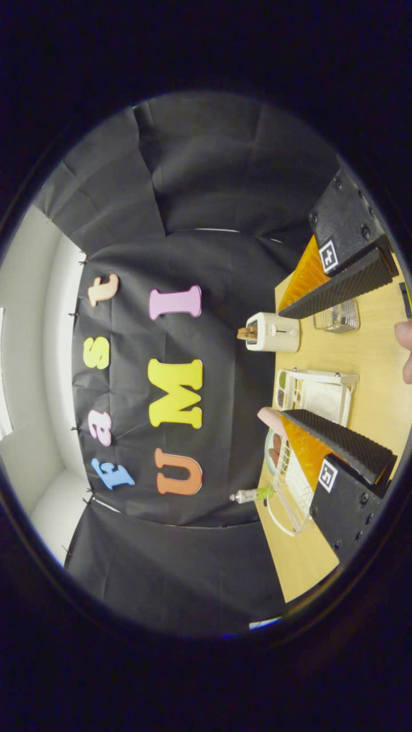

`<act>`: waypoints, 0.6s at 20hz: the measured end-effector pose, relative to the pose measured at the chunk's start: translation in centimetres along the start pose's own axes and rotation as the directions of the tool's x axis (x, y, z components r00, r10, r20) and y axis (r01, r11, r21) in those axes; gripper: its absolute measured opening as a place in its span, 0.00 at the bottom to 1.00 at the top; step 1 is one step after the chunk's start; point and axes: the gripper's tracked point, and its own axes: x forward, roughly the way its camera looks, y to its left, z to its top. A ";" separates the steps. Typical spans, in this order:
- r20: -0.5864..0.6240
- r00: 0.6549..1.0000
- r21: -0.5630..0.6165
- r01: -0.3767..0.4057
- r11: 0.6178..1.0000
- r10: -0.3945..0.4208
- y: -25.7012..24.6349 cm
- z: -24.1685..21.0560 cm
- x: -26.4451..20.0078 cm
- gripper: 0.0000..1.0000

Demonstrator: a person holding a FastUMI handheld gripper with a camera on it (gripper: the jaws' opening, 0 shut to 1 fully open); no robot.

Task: Take the plate from the dish rack, then take the spoon from the basket and place it into the plate.

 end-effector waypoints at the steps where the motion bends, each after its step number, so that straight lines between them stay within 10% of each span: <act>1: -0.024 1.000 -0.011 -0.016 1.000 0.016 0.1 1.2 1.3 1.00; 12: -0.423 0.888 0.031 -0.187 0.982 0.182 7.9 4.9 13.1 1.00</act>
